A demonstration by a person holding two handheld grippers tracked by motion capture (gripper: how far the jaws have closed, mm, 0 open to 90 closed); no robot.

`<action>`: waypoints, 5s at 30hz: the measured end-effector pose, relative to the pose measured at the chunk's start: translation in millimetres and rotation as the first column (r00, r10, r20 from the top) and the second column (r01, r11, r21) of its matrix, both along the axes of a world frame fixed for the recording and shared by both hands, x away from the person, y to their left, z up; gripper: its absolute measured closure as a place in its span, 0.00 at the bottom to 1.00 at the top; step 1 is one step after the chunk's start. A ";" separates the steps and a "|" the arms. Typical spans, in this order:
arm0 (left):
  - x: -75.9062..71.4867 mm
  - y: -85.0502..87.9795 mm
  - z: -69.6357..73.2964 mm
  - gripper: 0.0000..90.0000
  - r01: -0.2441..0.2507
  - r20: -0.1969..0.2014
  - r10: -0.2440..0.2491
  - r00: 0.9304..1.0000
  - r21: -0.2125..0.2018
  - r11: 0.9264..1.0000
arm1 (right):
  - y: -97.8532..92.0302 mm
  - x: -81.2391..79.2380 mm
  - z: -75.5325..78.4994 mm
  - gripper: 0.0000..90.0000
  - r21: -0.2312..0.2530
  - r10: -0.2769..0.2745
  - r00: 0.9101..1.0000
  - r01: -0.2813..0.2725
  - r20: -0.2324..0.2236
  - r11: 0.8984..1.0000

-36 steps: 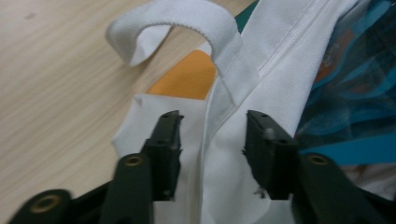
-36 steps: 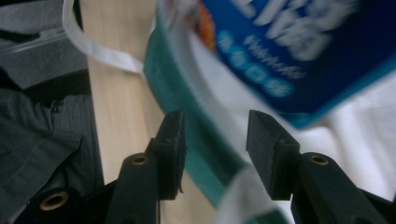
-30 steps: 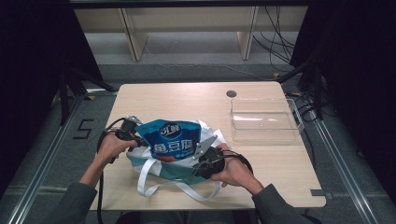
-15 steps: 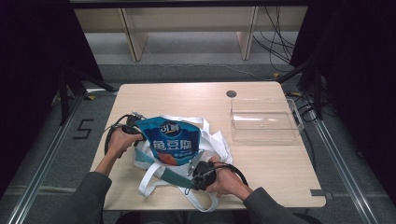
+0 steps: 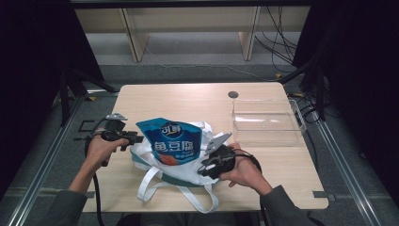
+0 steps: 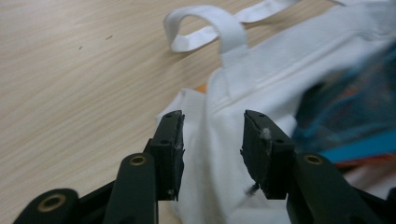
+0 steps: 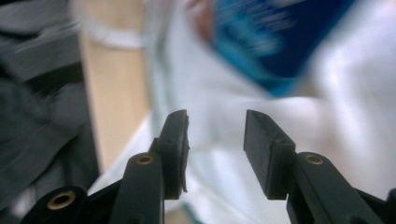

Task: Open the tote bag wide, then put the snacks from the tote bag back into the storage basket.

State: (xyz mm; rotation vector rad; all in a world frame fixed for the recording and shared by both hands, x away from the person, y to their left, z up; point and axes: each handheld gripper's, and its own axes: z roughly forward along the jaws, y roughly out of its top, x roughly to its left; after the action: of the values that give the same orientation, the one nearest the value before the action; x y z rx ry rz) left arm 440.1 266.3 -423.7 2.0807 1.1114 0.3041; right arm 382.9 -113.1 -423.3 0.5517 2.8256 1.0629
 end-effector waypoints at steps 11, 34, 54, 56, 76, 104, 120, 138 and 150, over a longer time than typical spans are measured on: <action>-53.2 -27.1 -7.3 0.88 0.188 -0.034 -0.191 0.981 -0.057 0.980 | -31.6 36.9 4.7 0.72 0.027 -0.251 0.963 0.249 0.097 0.968; -65.3 -46.0 -71.4 0.99 0.279 -0.170 -0.251 0.953 0.170 0.945 | -21.2 89.5 -64.3 1.00 -0.118 -0.338 0.941 0.336 0.004 0.934; -51.1 -50.7 -70.4 0.96 0.271 -0.162 -0.243 0.956 0.181 0.946 | -25.4 108.9 -59.1 0.96 -0.063 -0.384 0.922 0.386 0.036 0.920; -54.0 -51.2 -68.1 0.92 0.235 -0.139 -0.216 0.966 0.136 0.963 | -28.4 105.5 -50.2 0.92 -0.022 -0.397 0.917 0.398 0.040 0.917; -93.1 -26.6 -20.3 0.51 0.131 -0.014 -0.132 0.991 -0.055 0.990 | -35.7 64.0 -4.9 0.61 0.063 -0.330 0.943 0.328 0.034 0.943; -138.1 -3.4 -17.8 0.27 0.020 0.065 -0.019 0.998 -0.012 1.000 | -45.8 30.7 13.0 0.41 0.062 -0.303 0.953 0.302 0.009 0.951; -148.7 3.9 -19.9 0.22 -0.016 0.072 0.017 0.997 -0.020 1.000 | -41.0 26.7 20.2 0.39 0.048 -0.282 0.959 0.280 0.023 0.959; -149.1 1.2 -23.6 0.19 -0.044 0.077 0.049 0.996 -0.072 0.996 | -21.4 28.9 76.2 0.32 -0.005 -0.129 0.986 0.130 0.105 0.991; -148.3 3.7 -22.9 0.19 -0.004 0.073 0.006 0.997 -0.023 1.000 | 21.4 45.9 129.4 0.35 -0.051 -0.002 0.993 0.008 0.118 0.999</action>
State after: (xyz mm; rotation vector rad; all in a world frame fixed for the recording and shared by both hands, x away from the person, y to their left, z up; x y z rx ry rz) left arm 291.8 269.9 -446.6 2.0305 1.0714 0.3654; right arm 428.8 -91.8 -293.8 0.4740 2.7392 0.9842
